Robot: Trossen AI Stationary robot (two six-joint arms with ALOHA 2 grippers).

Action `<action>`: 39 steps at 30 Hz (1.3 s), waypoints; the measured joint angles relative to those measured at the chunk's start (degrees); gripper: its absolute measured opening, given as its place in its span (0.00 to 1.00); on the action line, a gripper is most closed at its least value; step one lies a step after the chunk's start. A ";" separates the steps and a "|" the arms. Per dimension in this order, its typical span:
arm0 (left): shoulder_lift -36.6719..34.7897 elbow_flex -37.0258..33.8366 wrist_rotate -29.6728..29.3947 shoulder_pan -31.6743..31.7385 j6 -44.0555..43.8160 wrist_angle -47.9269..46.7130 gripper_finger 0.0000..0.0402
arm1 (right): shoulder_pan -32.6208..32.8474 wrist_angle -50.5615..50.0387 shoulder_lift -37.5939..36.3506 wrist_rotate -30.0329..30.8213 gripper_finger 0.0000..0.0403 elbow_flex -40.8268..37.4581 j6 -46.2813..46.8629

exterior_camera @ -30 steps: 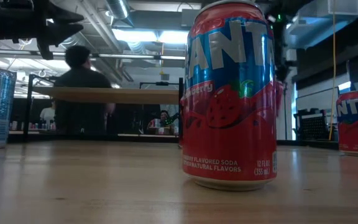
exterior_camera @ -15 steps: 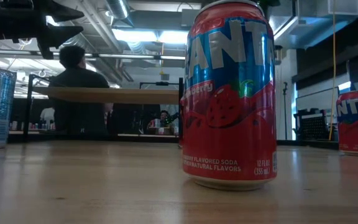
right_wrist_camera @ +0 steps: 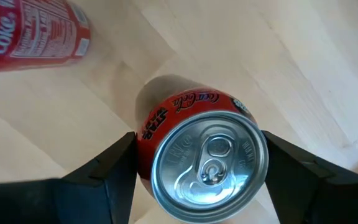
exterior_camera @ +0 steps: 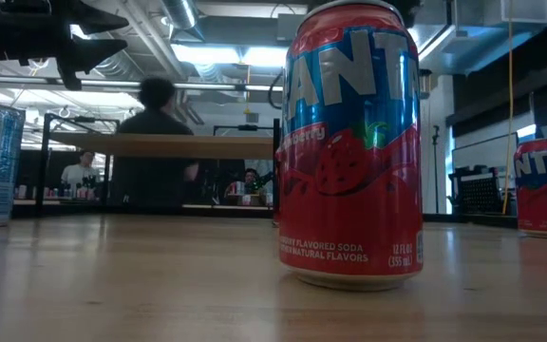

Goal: Place canned beverage on shelf
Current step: Put the top red-black soda can on the shelf

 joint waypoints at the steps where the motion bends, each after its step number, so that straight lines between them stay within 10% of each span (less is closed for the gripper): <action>1: 0.00 0.00 0.00 0.01 0.00 0.00 0.46 | 0.01 0.15 0.48 -0.04 0.65 0.00 -0.09; 26: 0.00 0.00 -0.03 0.01 0.02 0.00 0.46 | -0.07 3.51 1.71 2.07 0.67 -3.89 1.28; 39: 0.00 0.00 -0.44 0.02 0.02 0.02 0.46 | -0.05 3.17 2.36 1.31 0.87 -3.11 1.79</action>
